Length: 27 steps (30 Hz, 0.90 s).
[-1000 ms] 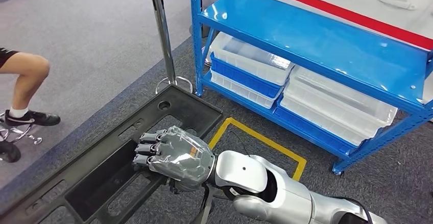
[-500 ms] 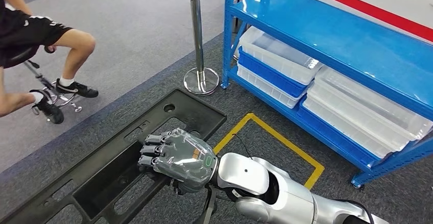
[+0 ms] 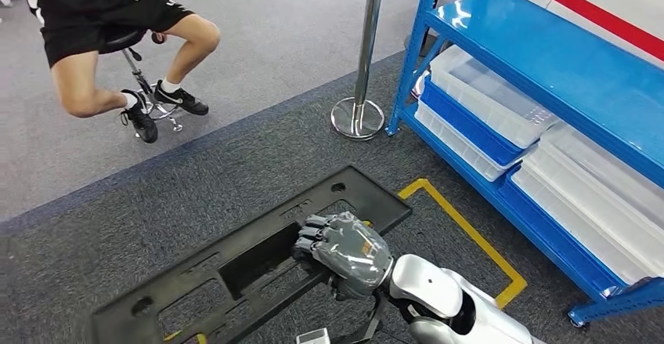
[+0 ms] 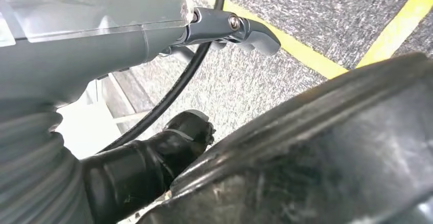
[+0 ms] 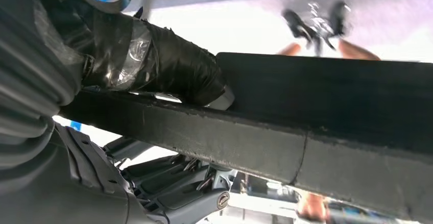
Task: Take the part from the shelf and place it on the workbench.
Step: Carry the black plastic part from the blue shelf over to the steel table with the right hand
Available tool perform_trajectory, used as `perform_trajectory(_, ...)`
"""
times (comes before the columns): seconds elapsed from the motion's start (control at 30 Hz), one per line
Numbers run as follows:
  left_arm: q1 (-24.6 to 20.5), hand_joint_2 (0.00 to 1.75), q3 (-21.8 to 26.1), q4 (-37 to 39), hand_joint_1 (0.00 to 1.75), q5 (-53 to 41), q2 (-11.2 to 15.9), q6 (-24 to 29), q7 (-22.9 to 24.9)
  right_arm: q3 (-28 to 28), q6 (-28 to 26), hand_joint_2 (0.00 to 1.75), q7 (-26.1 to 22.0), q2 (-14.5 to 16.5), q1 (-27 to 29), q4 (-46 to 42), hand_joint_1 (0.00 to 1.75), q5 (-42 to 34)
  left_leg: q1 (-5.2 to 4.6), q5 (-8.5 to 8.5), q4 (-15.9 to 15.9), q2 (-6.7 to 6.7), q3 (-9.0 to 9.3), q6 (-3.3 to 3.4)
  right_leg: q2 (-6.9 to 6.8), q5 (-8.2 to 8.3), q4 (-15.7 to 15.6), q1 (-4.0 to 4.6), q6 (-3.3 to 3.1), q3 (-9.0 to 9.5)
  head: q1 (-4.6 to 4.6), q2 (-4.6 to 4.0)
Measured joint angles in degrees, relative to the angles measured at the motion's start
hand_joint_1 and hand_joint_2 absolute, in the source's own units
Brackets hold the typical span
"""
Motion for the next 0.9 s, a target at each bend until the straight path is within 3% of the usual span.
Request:
perform_trajectory(0.03,0.0,1.75,0.26,0.0,0.0,0.16,-0.05,-0.02,0.01,-0.93,0.02,1.75,0.03,-0.66,0.94,-0.16,1.75,0.15,0.02,0.26,0.26,-0.63,-0.55,-0.12,0.22,-0.73,1.96,-0.11,0.24,-0.45,0.0,0.0)
perform_trajectory(0.07,0.01,1.75,0.54,0.0,0.0,0.34,-0.09,-0.04,0.03,-1.81,0.03,1.75,0.06,-1.26,1.74,-0.43,1.75,0.29,0.09,0.46,0.63,-1.29,-1.1,-0.28,0.29,-0.31,1.72,-0.27,0.46,0.23,-0.01,0.0)
perform_trajectory(0.1,0.02,1.75,0.83,0.0,0.0,0.5,-0.13,-0.03,0.05,-2.61,0.02,1.75,0.07,-1.8,2.44,-0.79,1.75,0.35,0.21,0.57,1.14,-2.0,-1.65,-0.45,0.43,1.03,-0.73,-0.51,0.68,2.04,-0.01,0.0)
perform_trajectory(0.17,-0.03,1.75,1.26,0.0,0.0,0.79,-0.19,0.15,0.09,-4.06,0.01,1.75,0.02,-2.74,3.46,-1.59,1.75,0.4,0.41,0.5,2.63,-3.31,-2.87,-0.96,2.27,3.52,-8.19,-1.05,1.12,6.62,0.0,0.0)
perform_trajectory(0.23,-0.11,1.75,1.6,0.0,0.0,1.03,-0.2,0.41,0.1,-5.2,0.04,1.75,-0.08,-3.36,4.23,-2.28,1.75,0.4,0.43,0.45,4.03,-4.35,-4.08,-1.6,3.8,4.06,-11.77,-1.22,0.98,8.49,-0.02,0.0)
perform_trajectory(0.3,0.01,1.75,1.96,0.0,0.0,1.15,-0.19,0.56,0.11,-5.92,0.1,1.75,-0.21,-3.65,4.69,-2.76,1.75,0.4,0.46,0.79,4.45,-5.27,-4.84,-2.28,3.16,4.12,-11.62,-0.98,0.27,8.17,-0.03,0.0)
perform_trajectory(0.33,0.08,1.75,2.11,0.0,0.0,1.18,-0.19,0.62,0.13,-6.19,0.14,1.75,-0.29,-3.72,4.75,-2.92,1.75,0.4,0.5,0.75,4.64,-5.07,-5.1,-2.58,2.6,4.33,-11.69,-0.93,-0.16,8.09,-0.02,0.0)
perform_trajectory(0.4,0.06,1.75,2.29,0.0,0.0,1.19,-0.18,0.68,0.18,-6.66,0.23,1.75,-0.45,-3.82,4.78,-3.27,1.75,0.39,0.5,-0.95,6.94,-2.94,-6.33,-3.15,1.28,4.82,-12.02,-0.95,-1.11,7.95,-0.04,0.0)
perform_trajectory(0.47,-0.02,1.75,2.34,0.0,0.0,1.19,-0.17,0.7,0.21,-6.95,0.28,1.75,-0.57,-3.88,4.91,-3.54,1.75,0.37,0.6,-4.82,13.41,-0.56,-9.08,-3.61,-0.16,5.11,-12.14,-0.71,-1.67,7.65,-0.07,0.0)
perform_trajectory(0.5,-0.01,1.75,2.37,0.0,0.0,1.19,-0.17,0.71,0.21,-7.02,0.31,1.75,-0.61,-3.89,5.01,-3.6,1.75,0.36,0.69,-6.52,17.06,-0.21,-10.56,-3.76,-0.99,5.18,-12.13,-0.57,-1.79,7.47,-0.06,0.0)
perform_trajectory(0.53,0.0,1.75,2.39,0.0,0.0,1.19,-0.17,0.72,0.21,-7.06,0.34,1.75,-0.64,-3.89,5.11,-3.62,1.75,0.36,0.74,-7.4,19.55,-0.08,-11.4,-3.82,-1.83,5.24,-12.12,-0.47,-1.85,7.33,-0.07,0.0)
perform_trajectory(0.57,0.02,1.75,2.42,0.0,0.0,1.19,-0.18,0.72,0.2,-7.1,0.36,1.75,-0.64,-3.9,5.18,-3.62,1.75,0.36,0.76,-7.25,20.02,0.02,-11.21,-3.8,-2.64,5.28,-12.12,-0.37,-1.87,7.26,-0.07,0.0)
perform_trajectory(0.63,0.07,1.75,2.45,0.0,0.0,1.19,-0.16,0.72,0.21,-7.23,0.37,1.75,-0.64,-3.9,5.22,-3.67,1.75,0.36,0.69,-4.46,14.53,0.82,-7.47,-3.43,-4.15,5.31,-12.12,-0.23,-1.85,7.29,-0.07,0.0)
perform_trajectory(0.7,0.11,1.75,2.47,0.0,0.0,1.17,-0.13,0.72,0.26,-7.44,0.37,1.75,-0.64,-3.9,5.22,-3.83,1.75,0.36,0.13,-2.36,6.75,3.22,-2.93,-2.75,-5.4,5.32,-12.13,-0.07,-1.65,7.39,-0.06,0.0)
perform_trajectory(0.73,0.16,1.75,2.47,0.0,0.0,1.16,-0.12,0.72,0.28,-7.58,0.37,1.75,-0.64,-3.92,5.22,-3.9,1.75,0.36,-0.23,-2.03,4.59,4.03,-1.83,-2.38,-5.93,5.36,-12.14,-0.02,-1.42,7.4,-0.05,0.0)
perform_trajectory(0.77,0.25,1.75,2.48,0.0,0.0,1.16,-0.11,0.72,0.28,-7.7,0.37,1.75,-0.64,-3.95,5.21,-3.95,1.75,0.36,-0.57,-2.13,3.73,4.4,-1.59,-2.07,-6.45,5.42,-12.17,0.0,-1.15,7.38,-0.05,0.0)
perform_trajectory(0.83,0.42,1.75,2.52,0.0,0.0,1.15,-0.11,0.7,0.27,-7.82,0.38,1.75,-0.67,-3.98,5.17,-3.97,1.75,0.36,-0.66,-1.56,3.18,3.18,-1.85,-1.41,-7.38,5.46,-12.19,-0.07,-0.52,7.35,-0.05,0.0)
perform_trajectory(0.9,0.41,1.75,2.56,0.0,0.0,0.99,-0.14,0.56,0.28,-7.87,0.43,1.75,-0.81,-3.98,4.96,-4.05,1.75,0.34,-0.47,-0.78,2.21,1.94,-1.64,-0.69,-5.41,4.22,-10.83,-0.32,-0.07,6.89,-0.03,0.0)
